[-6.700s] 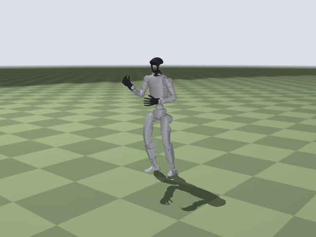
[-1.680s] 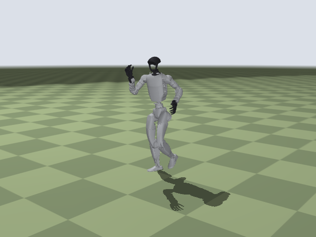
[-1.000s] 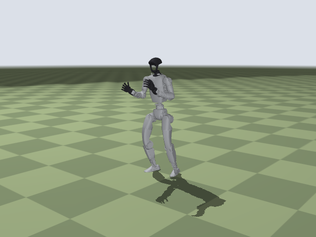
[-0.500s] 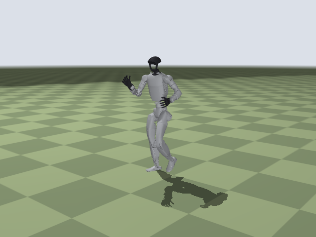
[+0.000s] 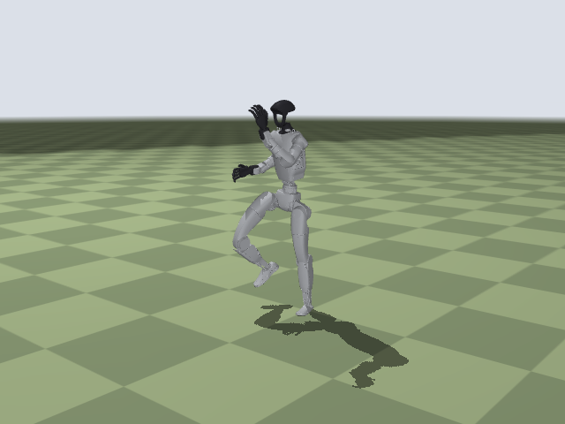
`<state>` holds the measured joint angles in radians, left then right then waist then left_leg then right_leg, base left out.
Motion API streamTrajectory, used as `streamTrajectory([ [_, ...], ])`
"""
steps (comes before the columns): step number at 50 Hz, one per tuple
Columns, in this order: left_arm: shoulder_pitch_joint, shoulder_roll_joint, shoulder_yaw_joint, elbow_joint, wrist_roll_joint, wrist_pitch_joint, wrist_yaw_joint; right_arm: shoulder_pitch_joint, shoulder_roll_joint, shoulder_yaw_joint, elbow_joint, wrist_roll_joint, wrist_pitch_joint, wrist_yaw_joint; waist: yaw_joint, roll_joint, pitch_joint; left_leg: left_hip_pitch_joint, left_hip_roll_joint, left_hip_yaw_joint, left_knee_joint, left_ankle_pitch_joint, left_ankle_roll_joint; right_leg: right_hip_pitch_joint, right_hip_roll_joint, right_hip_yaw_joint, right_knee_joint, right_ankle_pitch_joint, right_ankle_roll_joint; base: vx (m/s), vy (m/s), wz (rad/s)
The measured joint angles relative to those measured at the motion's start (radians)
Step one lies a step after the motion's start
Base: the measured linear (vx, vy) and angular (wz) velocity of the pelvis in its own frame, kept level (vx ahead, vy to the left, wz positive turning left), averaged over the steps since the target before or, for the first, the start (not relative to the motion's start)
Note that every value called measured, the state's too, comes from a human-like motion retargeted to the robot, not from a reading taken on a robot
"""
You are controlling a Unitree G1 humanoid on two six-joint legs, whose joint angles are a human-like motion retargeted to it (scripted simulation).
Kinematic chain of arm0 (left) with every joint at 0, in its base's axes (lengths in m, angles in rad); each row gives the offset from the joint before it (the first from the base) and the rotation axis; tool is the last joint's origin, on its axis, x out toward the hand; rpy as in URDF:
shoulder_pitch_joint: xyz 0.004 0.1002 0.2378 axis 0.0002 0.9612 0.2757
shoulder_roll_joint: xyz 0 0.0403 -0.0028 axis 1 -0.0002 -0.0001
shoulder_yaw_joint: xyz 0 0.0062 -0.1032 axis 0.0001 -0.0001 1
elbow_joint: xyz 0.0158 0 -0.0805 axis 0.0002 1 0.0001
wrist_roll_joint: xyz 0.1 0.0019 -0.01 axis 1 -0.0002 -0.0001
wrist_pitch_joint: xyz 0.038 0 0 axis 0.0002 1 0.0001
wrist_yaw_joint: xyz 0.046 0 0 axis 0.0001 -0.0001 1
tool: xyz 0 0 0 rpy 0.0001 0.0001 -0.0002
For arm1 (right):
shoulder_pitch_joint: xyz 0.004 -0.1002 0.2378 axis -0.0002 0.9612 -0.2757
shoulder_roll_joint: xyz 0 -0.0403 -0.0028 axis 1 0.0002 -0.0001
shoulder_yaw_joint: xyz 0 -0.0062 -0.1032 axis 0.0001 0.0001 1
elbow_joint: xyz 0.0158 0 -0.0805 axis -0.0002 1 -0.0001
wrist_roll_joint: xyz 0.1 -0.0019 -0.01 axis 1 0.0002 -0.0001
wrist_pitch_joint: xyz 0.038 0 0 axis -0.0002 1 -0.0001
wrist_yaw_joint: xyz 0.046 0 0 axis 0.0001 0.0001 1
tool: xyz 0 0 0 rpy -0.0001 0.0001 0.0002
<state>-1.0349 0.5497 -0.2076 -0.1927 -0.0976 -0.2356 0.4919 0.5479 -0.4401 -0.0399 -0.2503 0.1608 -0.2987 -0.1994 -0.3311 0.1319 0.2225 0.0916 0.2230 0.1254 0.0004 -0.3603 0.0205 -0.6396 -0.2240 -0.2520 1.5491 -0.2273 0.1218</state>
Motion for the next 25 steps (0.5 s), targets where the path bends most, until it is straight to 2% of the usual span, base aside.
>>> streamTrajectory([
  [2,0.163,-0.041,0.025,0.033,-0.025,0.003,-0.029,-0.157,0.049,0.007,0.017,-0.032,0.004,-0.043,0.039,-0.029,-0.027,-0.009,-0.040,-0.008,0.035,-0.017,0.017,0.111,0.034,0.020,-0.197,0.064,0.027,0.03,-0.07,0.10],
  [5,0.457,-0.089,0.039,0.088,-0.080,0.014,-0.047,-0.438,0.091,0.035,0.020,-0.050,0.025,-0.118,0.109,-0.088,-0.063,-0.028,-0.120,0.002,0.096,-0.025,0.040,0.333,0.073,0.059,-0.631,0.166,0.049,0.03,-0.11,-0.19],
  [8,0.749,-0.083,0.021,0.121,-0.187,0.022,-0.084,-0.756,0.092,0.077,-0.005,-0.065,0.057,-0.162,0.232,-0.173,-0.091,-0.146,-0.199,0.057,0.296,-0.018,0.105,0.539,0.034,0.045,-1.032,-0.027,-0.026,-0.07,-0.18,-0.79],
  [10,0.956,-0.033,0.024,0.102,-0.229,0.030,-0.154,-0.960,0.081,0.094,-0.032,-0.081,0.069,-0.172,0.327,-0.230,-0.093,-0.338,-0.202,0.107,0.632,0.044,0.141,0.635,0.005,0.036,-1.247,-0.121,-0.087,-0.15,-0.19,-0.97],
  [12,1.161,0.030,0.054,0.063,-0.249,0.037,-0.198,-1.137,0.035,0.111,-0.076,-0.110,0.068,-0.199,0.444,-0.250,-0.060,-0.521,-0.118,0.182,0.957,0.210,0.115,0.698,-0.003,0.067,-1.390,-0.116,-0.120,-0.12,-0.15,-1.24],
  [13,1.258,0.057,0.076,0.045,-0.262,0.039,-0.207,-1.224,0.000,0.125,-0.094,-0.127,0.070,-0.220,0.505,-0.254,-0.034,-0.587,-0.060,0.225,1.088,0.263,0.104,0.719,-0.009,0.092,-1.431,-0.107,-0.118,-0.09,-0.12,-1.38],
  [15,1.441,0.078,0.132,0.023,-0.292,0.049,-0.217,-1.387,-0.082,0.164,-0.103,-0.170,0.118,-0.296,0.605,-0.256,0.023,-0.682,0.053,0.298,1.312,0.216,0.117,0.748,-0.029,0.135,-1.476,-0.087,-0.093,-0.07,-0.08,-1.21],
  [17,1.600,0.058,0.183,0.017,-0.305,0.036,-0.247,-1.508,-0.152,0.199,-0.097,-0.191,0.106,-0.270,0.655,-0.259,0.058,-0.760,0.122,0.332,1.488,0.078,0.141,0.760,-0.054,0.154,-1.497,-0.064,-0.066,-0.08,-0.05,-0.71],
  [19,1.738,0.021,0.237,-0.001,-0.312,0.021,-0.263,-1.601,-0.183,0.227,-0.056,-0.209,0.125,-0.272,0.678,-0.261,0.068,-0.844,0.171,0.322,1.633,0.021,0.121,0.756,-0.061,0.173,-1.512,-0.045,-0.069,-0.06,-0.04,-0.49],
  [22,1.854,-0.007,0.270,-0.031,-0.300,-0.005,-0.252,-1.631,-0.170,0.239,-0.036,-0.213,0.120,-0.259,0.705,-0.285,0.050,-0.941,0.173,0.279,1.763,0.053,0.056,0.727,-0.080,0.203,-1.523,-0.032,-0.082,-0.04,-0.02,-0.45],
  [25,1.832,-0.019,0.256,-0.047,-0.250,-0.015,-0.199,-1.559,-0.113,0.232,-0.063,-0.187,0.097,-0.262,0.718,-0.299,0.031,-0.949,0.141,0.240,1.801,0.065,0.026,0.701,-0.086,0.228,-1.522,-0.032,-0.074,-0.03,0.03,-0.33],
])
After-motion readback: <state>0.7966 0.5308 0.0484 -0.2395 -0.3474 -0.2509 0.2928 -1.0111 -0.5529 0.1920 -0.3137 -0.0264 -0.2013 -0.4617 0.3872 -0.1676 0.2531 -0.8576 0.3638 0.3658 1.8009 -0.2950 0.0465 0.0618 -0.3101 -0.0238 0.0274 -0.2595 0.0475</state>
